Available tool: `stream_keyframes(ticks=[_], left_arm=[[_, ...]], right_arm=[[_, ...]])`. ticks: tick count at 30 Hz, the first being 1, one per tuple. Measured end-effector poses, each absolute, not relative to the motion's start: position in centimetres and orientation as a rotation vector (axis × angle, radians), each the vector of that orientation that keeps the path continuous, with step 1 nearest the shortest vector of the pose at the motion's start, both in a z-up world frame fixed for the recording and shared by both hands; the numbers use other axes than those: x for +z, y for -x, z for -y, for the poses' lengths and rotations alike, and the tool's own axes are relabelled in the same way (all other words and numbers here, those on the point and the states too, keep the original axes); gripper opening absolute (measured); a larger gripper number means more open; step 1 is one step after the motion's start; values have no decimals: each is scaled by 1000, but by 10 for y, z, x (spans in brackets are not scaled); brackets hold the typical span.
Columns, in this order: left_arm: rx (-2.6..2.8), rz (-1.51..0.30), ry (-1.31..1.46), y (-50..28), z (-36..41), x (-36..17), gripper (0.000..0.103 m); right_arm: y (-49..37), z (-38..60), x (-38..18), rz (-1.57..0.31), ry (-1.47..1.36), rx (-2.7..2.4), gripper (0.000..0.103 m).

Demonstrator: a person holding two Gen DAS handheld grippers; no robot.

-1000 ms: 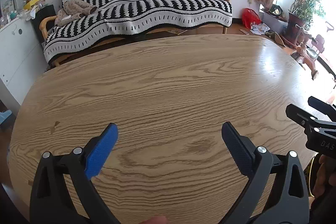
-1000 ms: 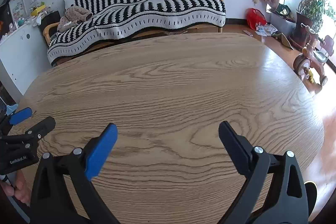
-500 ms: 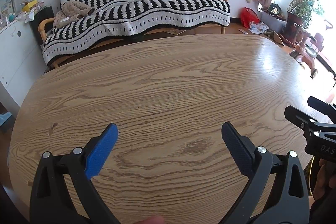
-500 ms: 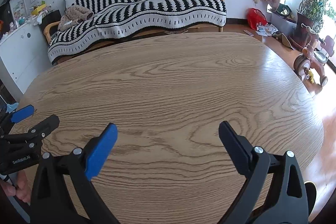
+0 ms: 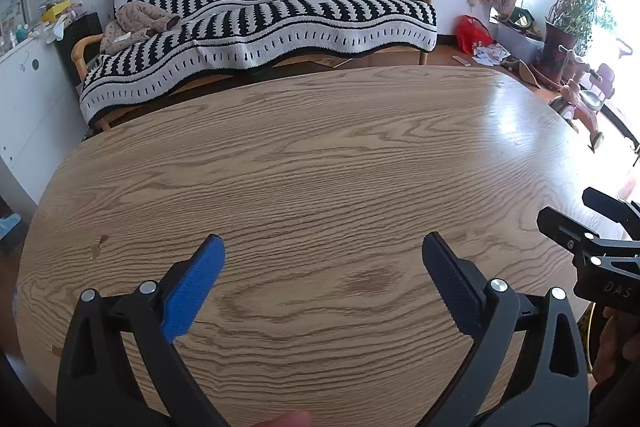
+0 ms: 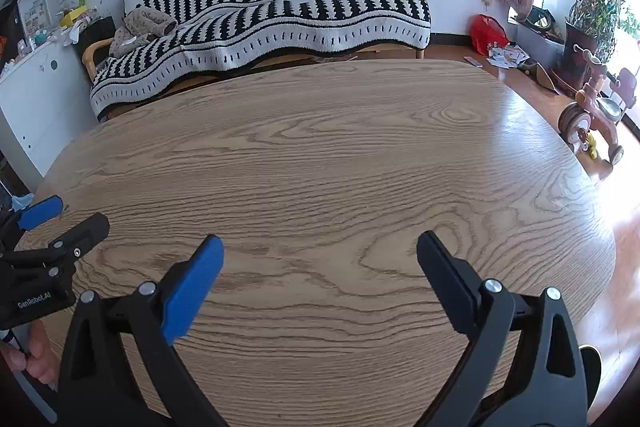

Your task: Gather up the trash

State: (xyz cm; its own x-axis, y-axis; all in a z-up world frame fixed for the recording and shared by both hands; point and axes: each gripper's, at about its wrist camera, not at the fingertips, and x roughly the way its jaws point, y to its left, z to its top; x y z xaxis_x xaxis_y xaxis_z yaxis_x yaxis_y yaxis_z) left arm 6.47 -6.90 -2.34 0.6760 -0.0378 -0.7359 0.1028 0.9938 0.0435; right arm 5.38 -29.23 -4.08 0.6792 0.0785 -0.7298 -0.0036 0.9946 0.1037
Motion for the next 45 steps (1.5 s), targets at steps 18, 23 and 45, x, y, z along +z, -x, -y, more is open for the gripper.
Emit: stream_keyframes(ticks=[18, 23, 45], left_arm=[[-82, -833, -88, -63, 73, -23, 96], [-83, -834, -89, -63, 73, -23, 96], [-86, -831, -99, -63, 74, -23, 96]], right_arm=[[-54, 292, -42, -823, -95, 45, 94], [-54, 292, -42, -822, -96, 45, 94], [-54, 293, -41, -826, -92, 46, 94]])
